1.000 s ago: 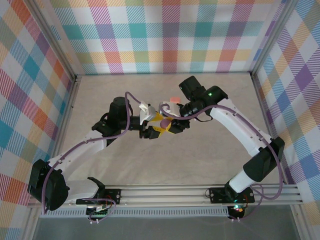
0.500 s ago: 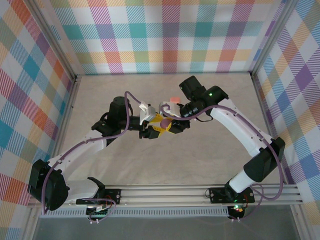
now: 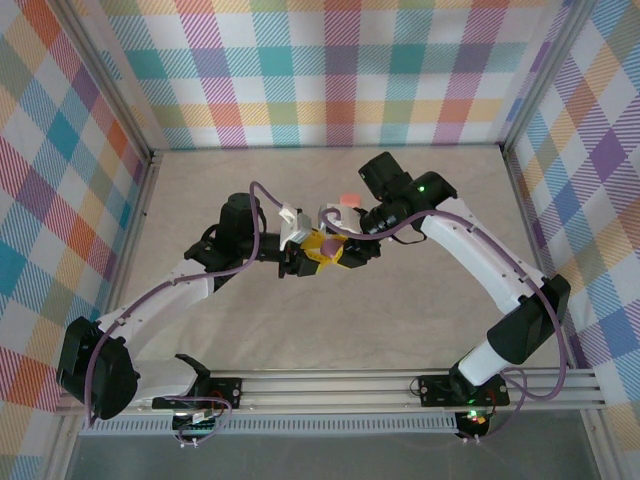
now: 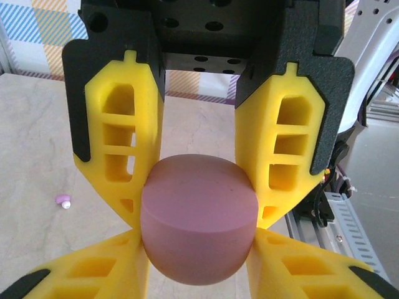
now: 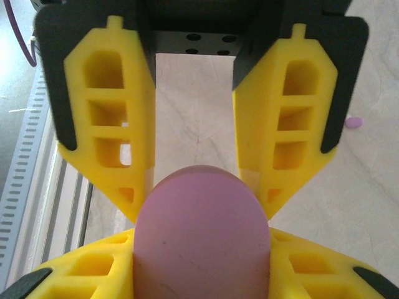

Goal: Insert wireless bluetooth earbuds into charging case

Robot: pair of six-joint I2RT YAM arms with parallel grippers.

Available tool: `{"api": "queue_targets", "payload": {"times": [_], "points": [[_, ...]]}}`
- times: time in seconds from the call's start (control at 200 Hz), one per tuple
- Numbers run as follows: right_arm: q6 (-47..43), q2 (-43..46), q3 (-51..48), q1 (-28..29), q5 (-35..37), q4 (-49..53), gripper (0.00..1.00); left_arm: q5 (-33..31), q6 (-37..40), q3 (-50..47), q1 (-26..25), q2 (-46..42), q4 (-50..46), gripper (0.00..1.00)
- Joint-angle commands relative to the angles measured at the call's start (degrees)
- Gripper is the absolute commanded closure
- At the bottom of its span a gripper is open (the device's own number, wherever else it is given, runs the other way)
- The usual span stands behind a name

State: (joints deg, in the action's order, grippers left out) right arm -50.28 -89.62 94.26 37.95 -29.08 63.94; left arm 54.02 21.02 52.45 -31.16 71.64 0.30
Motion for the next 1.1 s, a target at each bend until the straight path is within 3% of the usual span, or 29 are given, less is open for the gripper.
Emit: {"api": "queue_targets", "payload": {"times": [0.0,0.24,0.66,0.88,1.1], "points": [[-1.92,-0.5,0.58,0.57,-2.75,1.49,0.7,1.62,0.08,2.05,-0.66,0.43,2.07,0.65],[-1.49,-0.42,0.5,0.62,-1.19,0.58,0.61,0.53,-0.66,1.13,-0.66,0.6,2.9,0.74],[1.76,4.89,-3.7,-0.87,2.67,-5.48,0.31,-2.62,-9.42,-4.73,0.21,0.26,13.94,0.78],[8.05,10.94,-8.1,-5.06,-2.83,-13.24,0.23,-4.68,-12.07,-7.95,0.83,-2.0,17.77,0.79],[14.46,12.59,-11.79,-5.17,-2.29,-19.99,0.2,-6.79,-15.18,-10.24,0.92,-3.81,21.77,0.79]]}}
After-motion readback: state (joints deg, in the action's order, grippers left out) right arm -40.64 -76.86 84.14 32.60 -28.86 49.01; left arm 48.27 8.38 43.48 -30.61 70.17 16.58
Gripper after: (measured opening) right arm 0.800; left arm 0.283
